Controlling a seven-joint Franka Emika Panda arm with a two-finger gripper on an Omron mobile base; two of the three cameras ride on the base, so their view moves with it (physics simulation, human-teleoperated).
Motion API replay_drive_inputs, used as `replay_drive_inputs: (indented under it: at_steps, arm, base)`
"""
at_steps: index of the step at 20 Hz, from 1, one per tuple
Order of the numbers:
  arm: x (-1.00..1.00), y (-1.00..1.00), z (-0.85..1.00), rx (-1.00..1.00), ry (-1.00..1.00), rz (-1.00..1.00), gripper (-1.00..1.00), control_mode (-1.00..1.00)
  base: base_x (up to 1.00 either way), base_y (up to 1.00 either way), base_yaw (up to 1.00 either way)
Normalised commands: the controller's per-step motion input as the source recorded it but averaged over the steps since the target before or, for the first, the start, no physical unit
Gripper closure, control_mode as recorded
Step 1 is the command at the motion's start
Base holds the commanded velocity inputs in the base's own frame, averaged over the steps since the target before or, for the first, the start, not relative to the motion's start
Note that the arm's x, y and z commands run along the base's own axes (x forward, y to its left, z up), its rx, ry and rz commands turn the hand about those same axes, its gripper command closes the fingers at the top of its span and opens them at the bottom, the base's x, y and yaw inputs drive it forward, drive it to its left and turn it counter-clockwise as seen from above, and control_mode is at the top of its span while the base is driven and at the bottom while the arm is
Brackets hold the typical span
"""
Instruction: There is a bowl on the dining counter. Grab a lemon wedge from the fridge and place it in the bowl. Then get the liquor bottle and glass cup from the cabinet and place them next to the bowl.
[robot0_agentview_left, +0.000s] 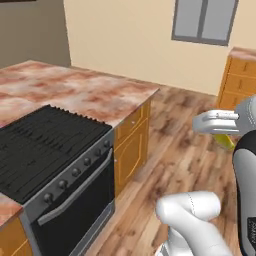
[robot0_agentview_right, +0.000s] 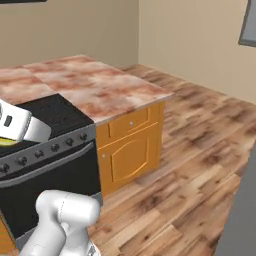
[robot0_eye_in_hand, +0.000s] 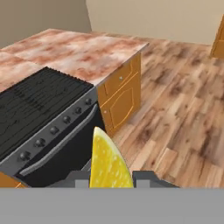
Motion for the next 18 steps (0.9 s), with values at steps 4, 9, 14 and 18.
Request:
replay_drive_inputs:
  at_steps: [4, 9, 14, 18]
  arm:
    - [0.00, 0.00, 0.00, 0.00, 0.00, 0.00, 1.00, 1.00]
    - [0.00, 0.00, 0.00, 0.00, 0.00, 0.00, 1.00, 1.00]
    - [0.00, 0.00, 0.00, 0.00, 0.00, 0.00, 1.00, 1.00]
    - [0.00, 0.00, 0.00, 0.00, 0.00, 0.00, 1.00, 1.00]
  base:
    - [0.23, 0.11, 0.71]
    - [0.23, 0.12, 0.69]
    - [0.24, 0.16, 0.66]
    - [0.28, 0.19, 0.64]
